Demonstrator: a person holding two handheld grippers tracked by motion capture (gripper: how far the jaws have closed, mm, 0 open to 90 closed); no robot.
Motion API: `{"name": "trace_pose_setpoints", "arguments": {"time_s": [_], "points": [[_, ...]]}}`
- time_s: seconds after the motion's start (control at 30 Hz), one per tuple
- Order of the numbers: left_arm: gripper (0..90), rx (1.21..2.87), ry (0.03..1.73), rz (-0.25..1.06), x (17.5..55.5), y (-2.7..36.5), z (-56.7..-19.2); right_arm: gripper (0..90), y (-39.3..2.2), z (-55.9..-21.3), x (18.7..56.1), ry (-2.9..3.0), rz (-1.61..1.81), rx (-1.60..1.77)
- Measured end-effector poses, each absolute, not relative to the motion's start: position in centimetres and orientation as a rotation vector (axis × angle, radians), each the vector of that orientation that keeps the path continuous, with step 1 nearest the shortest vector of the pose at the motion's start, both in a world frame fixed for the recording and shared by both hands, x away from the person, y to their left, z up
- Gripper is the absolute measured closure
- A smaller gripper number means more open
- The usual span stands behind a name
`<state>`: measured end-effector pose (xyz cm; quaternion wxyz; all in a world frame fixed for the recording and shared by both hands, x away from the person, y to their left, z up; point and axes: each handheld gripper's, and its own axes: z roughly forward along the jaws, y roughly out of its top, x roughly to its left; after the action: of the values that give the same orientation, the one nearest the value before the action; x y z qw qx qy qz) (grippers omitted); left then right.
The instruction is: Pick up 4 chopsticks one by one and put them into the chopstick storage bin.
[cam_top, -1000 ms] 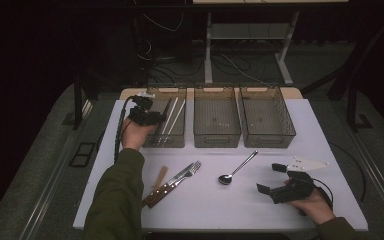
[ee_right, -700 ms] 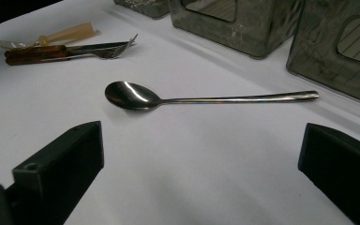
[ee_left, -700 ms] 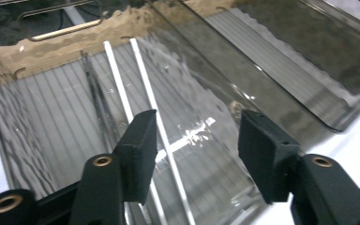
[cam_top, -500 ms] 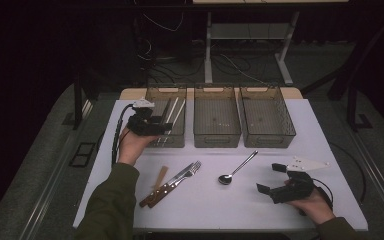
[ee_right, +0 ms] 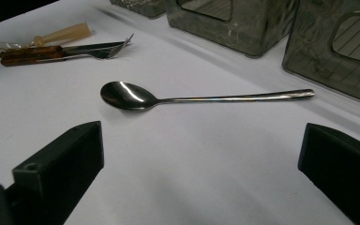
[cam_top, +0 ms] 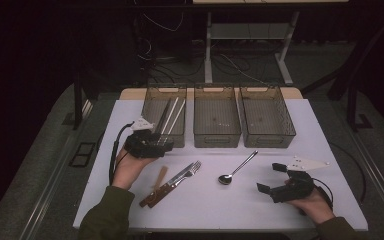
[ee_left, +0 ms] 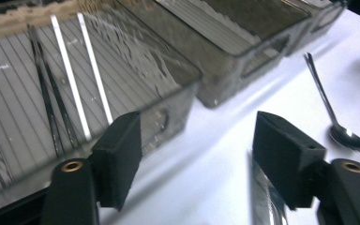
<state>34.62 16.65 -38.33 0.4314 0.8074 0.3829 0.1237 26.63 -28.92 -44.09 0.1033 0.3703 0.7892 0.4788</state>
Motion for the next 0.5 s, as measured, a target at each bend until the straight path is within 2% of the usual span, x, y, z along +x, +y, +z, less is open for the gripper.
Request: {"name": "trace_pose_setpoints", "arguments": {"time_s": [0.27,0.5], "points": [[63.1,2.044,0.939,0.262,31.7,17.5,-39.4,0.7,-28.9,-44.0,26.5,2.332,1.412,1.081],[78.0,2.038,0.919,0.244,30.5,17.9,-39.6,0.8,-28.9,-44.1,26.6,2.334,1.402,1.083]]}}
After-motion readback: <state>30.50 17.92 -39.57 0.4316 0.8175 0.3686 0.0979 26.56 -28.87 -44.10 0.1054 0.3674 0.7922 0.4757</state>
